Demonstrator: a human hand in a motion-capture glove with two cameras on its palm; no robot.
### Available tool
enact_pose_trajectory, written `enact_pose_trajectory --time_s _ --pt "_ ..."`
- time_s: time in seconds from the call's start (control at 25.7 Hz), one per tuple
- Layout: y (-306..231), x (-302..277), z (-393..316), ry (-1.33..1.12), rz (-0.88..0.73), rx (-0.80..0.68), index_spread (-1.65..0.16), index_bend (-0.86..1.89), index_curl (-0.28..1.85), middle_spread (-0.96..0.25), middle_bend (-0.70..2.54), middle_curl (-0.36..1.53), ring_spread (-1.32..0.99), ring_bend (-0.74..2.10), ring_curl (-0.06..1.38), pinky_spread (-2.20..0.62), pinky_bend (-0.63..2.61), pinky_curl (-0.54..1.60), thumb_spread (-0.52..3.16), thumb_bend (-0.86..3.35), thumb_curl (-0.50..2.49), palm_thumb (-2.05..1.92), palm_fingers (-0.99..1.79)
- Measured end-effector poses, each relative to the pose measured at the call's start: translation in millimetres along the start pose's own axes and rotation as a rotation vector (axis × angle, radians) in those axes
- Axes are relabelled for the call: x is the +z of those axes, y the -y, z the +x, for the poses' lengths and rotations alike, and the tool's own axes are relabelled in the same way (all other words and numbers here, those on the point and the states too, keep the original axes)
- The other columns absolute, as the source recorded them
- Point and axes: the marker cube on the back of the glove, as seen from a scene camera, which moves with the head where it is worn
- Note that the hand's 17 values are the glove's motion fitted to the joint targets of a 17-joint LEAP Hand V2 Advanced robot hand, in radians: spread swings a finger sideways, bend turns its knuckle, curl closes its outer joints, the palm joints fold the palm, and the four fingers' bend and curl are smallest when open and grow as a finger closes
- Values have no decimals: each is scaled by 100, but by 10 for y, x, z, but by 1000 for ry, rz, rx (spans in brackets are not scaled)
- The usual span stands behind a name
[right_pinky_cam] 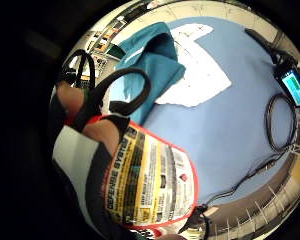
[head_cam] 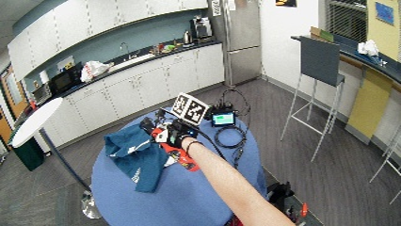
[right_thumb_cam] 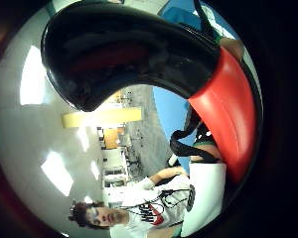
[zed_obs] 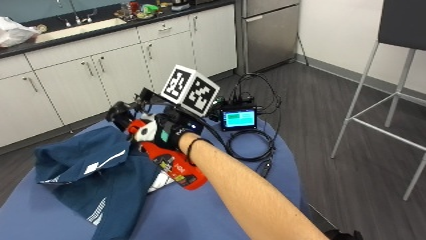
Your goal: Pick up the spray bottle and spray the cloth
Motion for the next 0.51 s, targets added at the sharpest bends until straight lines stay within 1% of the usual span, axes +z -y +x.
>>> enact_pose_trajectory --time_s 0.12,0.19,0.39,0.51 --pt "-2 -157 -273 -6 29 -38 -29 5 16 -9 49 48 -9 58 43 14 46 34 81 -3 61 95 110" --pt "-7 -157 -356 -17 29 -43 -29 5 16 -9 50 48 -9 58 42 13 46 34 82 -2 61 95 110" --pt "21 187 -66 -46 -25 10 -28 5 16 -9 51 48 -10 59 43 13 47 35 83 -2 62 94 111" --pt "-15 238 -2 -10 -13 0 -28 6 16 -9 51 48 -10 59 43 13 47 35 84 -2 62 94 111"
